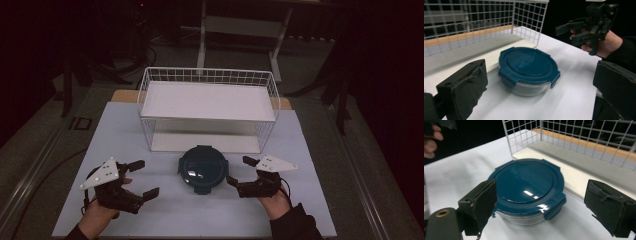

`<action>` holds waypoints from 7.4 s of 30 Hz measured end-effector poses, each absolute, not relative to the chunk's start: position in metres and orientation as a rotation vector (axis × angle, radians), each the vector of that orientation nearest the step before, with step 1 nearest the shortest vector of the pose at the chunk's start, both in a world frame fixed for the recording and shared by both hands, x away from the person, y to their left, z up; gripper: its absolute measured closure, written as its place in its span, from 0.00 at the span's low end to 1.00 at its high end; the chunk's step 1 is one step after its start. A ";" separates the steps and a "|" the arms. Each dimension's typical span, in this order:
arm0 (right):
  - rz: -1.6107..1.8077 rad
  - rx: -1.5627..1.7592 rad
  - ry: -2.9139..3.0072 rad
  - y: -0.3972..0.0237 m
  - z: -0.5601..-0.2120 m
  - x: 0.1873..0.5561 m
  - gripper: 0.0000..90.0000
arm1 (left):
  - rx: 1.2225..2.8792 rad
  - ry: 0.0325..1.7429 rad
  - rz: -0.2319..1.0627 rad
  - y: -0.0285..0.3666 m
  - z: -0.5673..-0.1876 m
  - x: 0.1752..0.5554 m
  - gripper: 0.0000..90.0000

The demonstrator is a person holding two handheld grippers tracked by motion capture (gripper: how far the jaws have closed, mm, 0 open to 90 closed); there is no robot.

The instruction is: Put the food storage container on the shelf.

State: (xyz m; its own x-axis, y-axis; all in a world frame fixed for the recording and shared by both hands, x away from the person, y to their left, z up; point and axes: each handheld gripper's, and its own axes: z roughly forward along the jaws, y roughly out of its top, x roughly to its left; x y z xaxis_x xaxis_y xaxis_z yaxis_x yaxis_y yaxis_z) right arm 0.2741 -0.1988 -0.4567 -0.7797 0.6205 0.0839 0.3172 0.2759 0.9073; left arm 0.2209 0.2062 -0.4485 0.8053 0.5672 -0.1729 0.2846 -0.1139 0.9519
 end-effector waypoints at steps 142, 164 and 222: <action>1.757 1.382 2.426 -0.218 -0.462 0.317 0.62 | 1.817 0.991 -0.168 0.144 -0.454 0.316 0.64; 1.741 1.430 2.387 -0.224 -0.488 0.373 0.62 | 1.783 1.043 -0.137 0.134 -0.482 0.366 0.64; 1.581 1.508 2.181 -0.207 -0.486 0.396 0.50 | 1.643 1.151 0.004 0.128 -0.500 0.386 0.43</action>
